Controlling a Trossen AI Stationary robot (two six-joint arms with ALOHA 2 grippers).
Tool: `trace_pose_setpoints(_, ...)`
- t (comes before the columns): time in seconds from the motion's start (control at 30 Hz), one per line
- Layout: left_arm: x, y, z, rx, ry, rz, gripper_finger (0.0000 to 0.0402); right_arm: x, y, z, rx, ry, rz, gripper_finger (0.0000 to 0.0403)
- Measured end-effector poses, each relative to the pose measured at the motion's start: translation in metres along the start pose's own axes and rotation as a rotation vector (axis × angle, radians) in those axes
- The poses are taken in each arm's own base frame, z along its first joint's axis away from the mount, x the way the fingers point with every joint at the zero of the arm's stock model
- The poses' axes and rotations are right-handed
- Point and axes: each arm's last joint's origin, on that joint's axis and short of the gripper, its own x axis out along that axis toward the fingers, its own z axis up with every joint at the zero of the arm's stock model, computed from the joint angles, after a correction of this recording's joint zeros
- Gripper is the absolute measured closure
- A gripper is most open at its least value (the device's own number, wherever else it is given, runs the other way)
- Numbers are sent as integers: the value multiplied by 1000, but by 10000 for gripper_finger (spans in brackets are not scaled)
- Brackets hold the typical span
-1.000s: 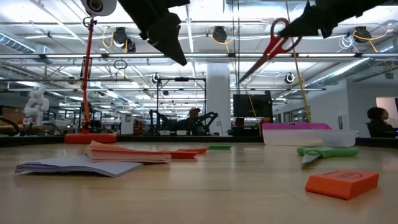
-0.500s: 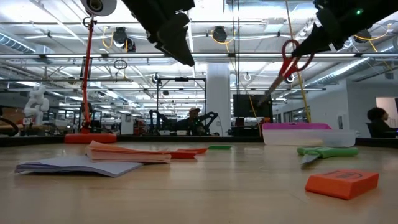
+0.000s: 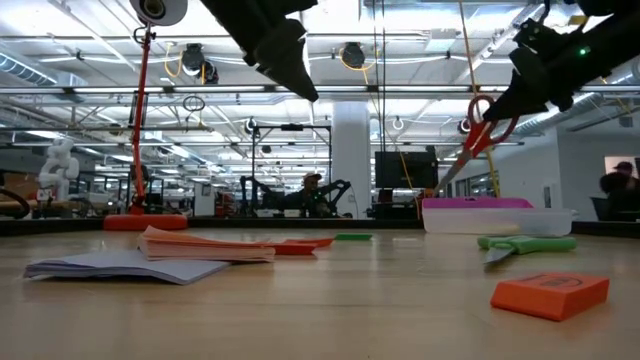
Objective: Pack school essentials
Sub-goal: Put the orange scissors into the supply box
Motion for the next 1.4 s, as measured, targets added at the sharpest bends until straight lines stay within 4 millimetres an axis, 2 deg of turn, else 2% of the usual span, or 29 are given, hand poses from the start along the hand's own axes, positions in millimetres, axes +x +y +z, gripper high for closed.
trace_pose_setpoints(0.2, 0, 1, 2, 40, -19, 3, 172, -6, -8, -7, 67, -39, 47, 378)
trace_pose_setpoints(0.47, 4, 6, 7, -17, -67, -51, 172, -9, -11, -13, 92, -56, 103, 378)
trace_pose_setpoints(1.0, 4, 6, 9, -32, -85, -59, 172, 2, -24, -20, 86, -21, -56, 378)
trace_pose_setpoints(1.13, 4, 6, 9, -32, -85, -59, 172, 9, -25, -30, 100, -18, -83, 378)
trace_pose_setpoints(1.4, 4, 6, 9, -33, -85, -59, 172, 25, -25, -44, 191, -59, 1, 378)
